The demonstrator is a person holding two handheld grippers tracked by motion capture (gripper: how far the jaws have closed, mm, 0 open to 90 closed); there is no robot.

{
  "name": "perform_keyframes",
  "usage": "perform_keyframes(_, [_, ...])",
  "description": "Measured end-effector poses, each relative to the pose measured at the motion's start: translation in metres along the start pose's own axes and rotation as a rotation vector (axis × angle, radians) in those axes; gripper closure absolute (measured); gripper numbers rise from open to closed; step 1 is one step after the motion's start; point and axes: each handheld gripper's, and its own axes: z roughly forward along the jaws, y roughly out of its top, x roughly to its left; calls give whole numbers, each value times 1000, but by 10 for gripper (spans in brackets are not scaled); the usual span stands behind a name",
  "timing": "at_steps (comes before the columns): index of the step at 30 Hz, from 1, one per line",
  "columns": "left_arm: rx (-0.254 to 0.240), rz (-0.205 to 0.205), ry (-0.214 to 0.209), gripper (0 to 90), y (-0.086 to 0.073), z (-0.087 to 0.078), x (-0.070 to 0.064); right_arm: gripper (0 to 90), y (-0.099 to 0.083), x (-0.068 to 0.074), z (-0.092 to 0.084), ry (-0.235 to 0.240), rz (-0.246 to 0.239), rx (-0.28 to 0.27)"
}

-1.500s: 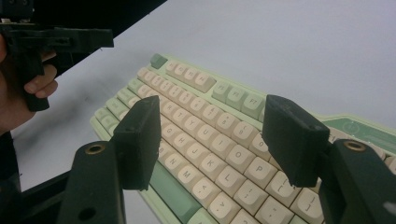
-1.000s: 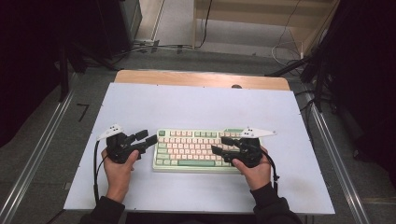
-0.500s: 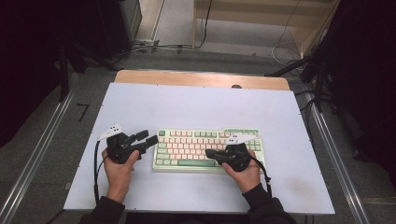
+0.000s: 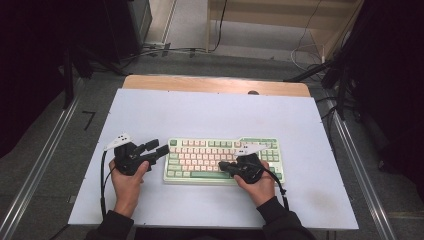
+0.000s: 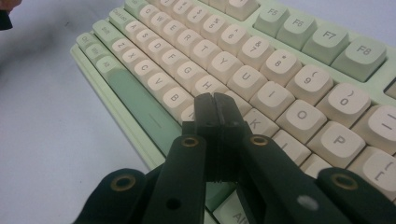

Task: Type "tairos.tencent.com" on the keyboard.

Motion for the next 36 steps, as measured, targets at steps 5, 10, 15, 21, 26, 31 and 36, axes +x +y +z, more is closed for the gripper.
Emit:
perform_keyframes(5, [2, 0, 0, 409, 0, 0, 0, 875, -2, 0, 4, -5, -10, 3])
perform_keyframes(10, [-5, -1, -1, 409, 0, -1, 0, 872, 1, 1, -3, 4, -3, -18])
perform_keyframes(15, [-7, 0, -2, 409, 0, -1, 1, 669, 4, -2, -19, 23, 21, -98])
perform_keyframes(21, [-5, 1, 1, 408, 0, -1, 0, 491, 4, -11, -33, 12, 55, -151])
perform_keyframes(26, [-6, 1, 0, 408, 0, -1, 1, 339, 3, -20, -40, -14, 90, -187])
perform_keyframes(31, [-6, 1, 0, 408, 0, -1, 1, 313, 1, -27, -45, -32, 114, -200])
perform_keyframes(36, [-5, 2, 3, 408, 0, -1, 0, 308, 1, -30, -46, -45, 124, -196])
